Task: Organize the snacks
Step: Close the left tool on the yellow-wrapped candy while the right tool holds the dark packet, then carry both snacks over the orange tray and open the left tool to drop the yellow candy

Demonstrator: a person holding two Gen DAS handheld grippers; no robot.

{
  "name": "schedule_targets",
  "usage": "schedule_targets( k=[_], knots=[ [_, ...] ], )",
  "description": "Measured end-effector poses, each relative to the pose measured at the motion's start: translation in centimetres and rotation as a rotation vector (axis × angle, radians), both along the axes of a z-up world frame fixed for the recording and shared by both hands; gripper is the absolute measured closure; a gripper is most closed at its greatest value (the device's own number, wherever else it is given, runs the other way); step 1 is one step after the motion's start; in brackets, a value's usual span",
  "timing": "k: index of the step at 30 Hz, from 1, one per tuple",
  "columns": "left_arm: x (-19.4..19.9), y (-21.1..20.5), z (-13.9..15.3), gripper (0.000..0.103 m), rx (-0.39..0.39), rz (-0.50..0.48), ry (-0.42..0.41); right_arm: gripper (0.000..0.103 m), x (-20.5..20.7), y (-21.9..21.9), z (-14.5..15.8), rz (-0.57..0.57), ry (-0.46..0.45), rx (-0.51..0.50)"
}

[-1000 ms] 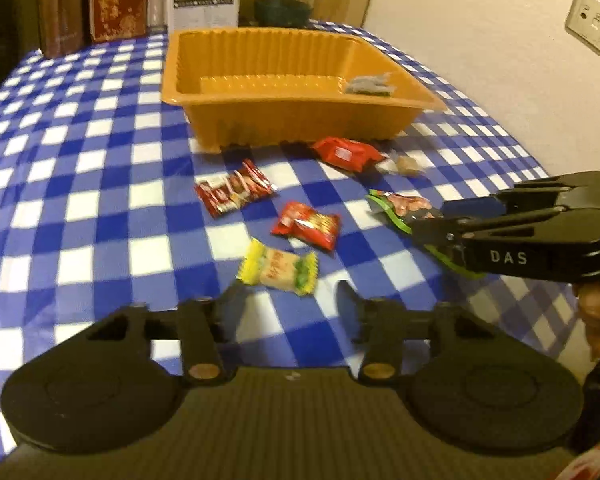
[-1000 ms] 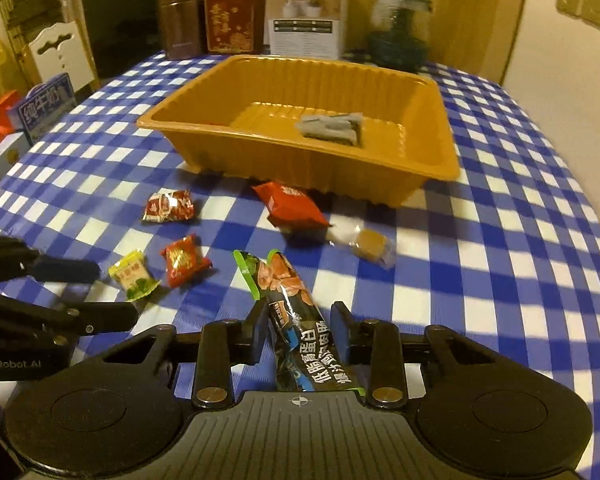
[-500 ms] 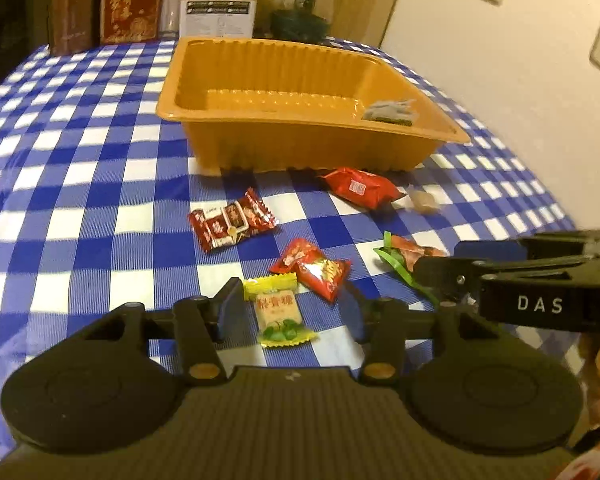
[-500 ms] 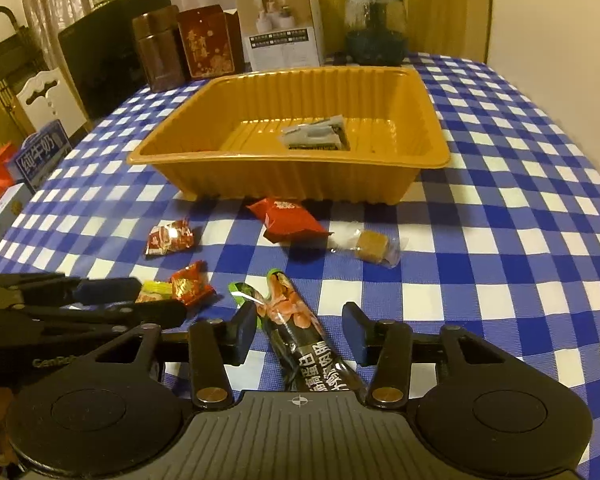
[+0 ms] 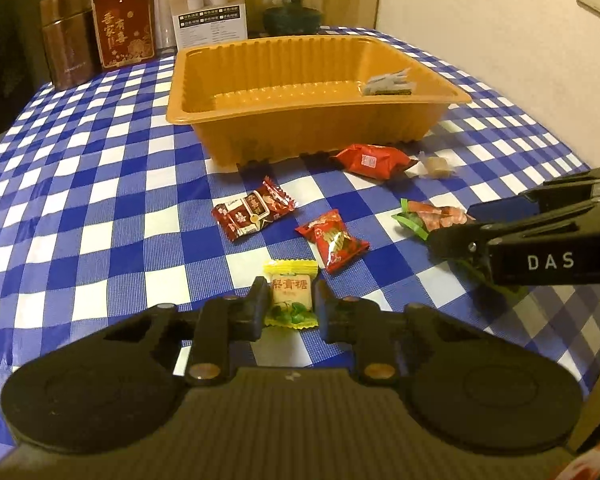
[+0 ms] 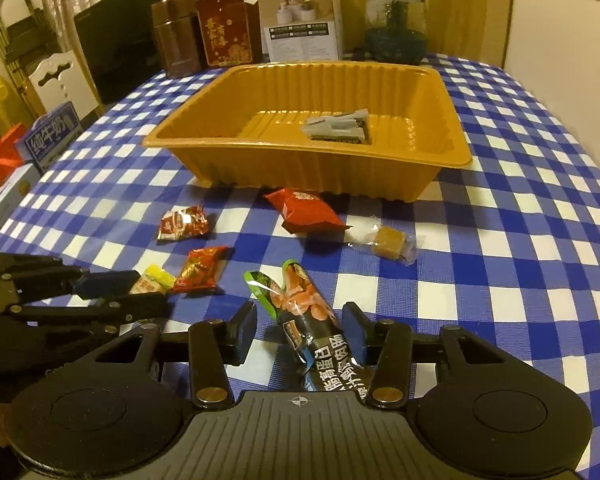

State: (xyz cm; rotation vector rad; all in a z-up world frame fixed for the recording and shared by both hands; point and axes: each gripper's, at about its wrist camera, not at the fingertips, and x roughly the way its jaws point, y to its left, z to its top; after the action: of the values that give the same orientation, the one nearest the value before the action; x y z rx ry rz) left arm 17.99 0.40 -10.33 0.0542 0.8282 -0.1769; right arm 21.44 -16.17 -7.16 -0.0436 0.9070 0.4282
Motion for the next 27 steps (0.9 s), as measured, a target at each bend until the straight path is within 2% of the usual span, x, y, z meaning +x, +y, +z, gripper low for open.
schedule_targets(
  k=[10,12,13,17,27],
  knots=[
    [-0.1,-0.4,-0.2,0.079,0.023,-0.01,-0.017,0.056,0.3,0.1,-0.4,0.02,0.01,-0.032],
    [0.0,-0.4,-0.2,0.08,0.027,-0.011,-0.014,0.063,0.2,0.6,-0.3,0.041,-0.007,-0.082],
    [0.0,-0.5,-0.2,0.083,0.029,-0.009,-0.012,0.064,0.1,0.7,-0.3,0.046,-0.01,-0.091],
    [-0.1,-0.6,-0.1,0.084,0.02,-0.004,-0.009,0.073,-0.3,0.9,-0.3,0.053,0.0,-0.06],
    [-0.9,0.4,0.9,0.085,-0.025,0.023,-0.012,0.073,-0.7,0.6,1.3,0.009,-0.028,0.031]
  ],
)
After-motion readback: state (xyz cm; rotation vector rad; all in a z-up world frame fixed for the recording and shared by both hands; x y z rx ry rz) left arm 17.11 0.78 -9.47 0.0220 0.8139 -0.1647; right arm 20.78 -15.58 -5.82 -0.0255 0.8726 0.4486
